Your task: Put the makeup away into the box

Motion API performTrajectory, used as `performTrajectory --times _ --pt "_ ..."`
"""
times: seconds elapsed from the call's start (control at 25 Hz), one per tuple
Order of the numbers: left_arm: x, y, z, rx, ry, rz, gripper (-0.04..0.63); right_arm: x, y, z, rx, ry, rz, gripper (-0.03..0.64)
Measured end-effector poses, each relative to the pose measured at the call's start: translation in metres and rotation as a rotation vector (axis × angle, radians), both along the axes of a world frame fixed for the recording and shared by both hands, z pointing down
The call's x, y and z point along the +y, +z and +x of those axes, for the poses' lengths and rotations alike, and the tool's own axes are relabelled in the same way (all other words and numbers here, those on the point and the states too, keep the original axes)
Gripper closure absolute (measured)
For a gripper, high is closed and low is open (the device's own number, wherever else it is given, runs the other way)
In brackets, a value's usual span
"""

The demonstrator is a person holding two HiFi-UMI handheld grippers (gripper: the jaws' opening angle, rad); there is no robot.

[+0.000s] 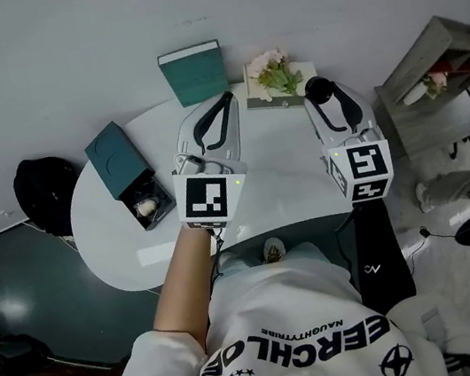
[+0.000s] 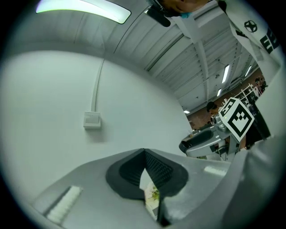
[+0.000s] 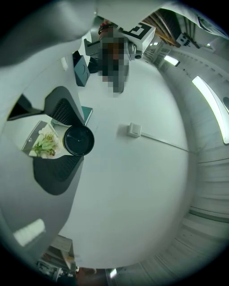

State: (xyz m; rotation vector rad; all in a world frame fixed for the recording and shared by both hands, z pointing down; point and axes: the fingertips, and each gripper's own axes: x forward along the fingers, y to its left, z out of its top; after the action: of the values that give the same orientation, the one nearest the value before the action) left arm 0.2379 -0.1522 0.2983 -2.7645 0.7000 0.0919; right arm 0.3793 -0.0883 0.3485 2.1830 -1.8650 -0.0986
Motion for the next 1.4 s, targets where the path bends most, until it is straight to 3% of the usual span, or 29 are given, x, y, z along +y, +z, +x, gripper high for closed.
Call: performTrajectory --times 0.52,1.12,1.4 --pt "-0.054 -0.007 -0.140 -0.003 -0.159 0.007 0.595 -0.078 -0.002 -0.140 0.001 -0.181 -0.005 0.376" --pt "-0.075 -0.005 -0.281 -0.006 -0.336 0.017 0.595 -0.125 0.003 -0.291 -0.038 -0.391 0.016 0.374" --pt "-0.081 0.003 -0.311 -0.013 -0.377 0.002 0.595 -0.135 0.004 -0.322 -0.032 -0.430 0.009 0.374"
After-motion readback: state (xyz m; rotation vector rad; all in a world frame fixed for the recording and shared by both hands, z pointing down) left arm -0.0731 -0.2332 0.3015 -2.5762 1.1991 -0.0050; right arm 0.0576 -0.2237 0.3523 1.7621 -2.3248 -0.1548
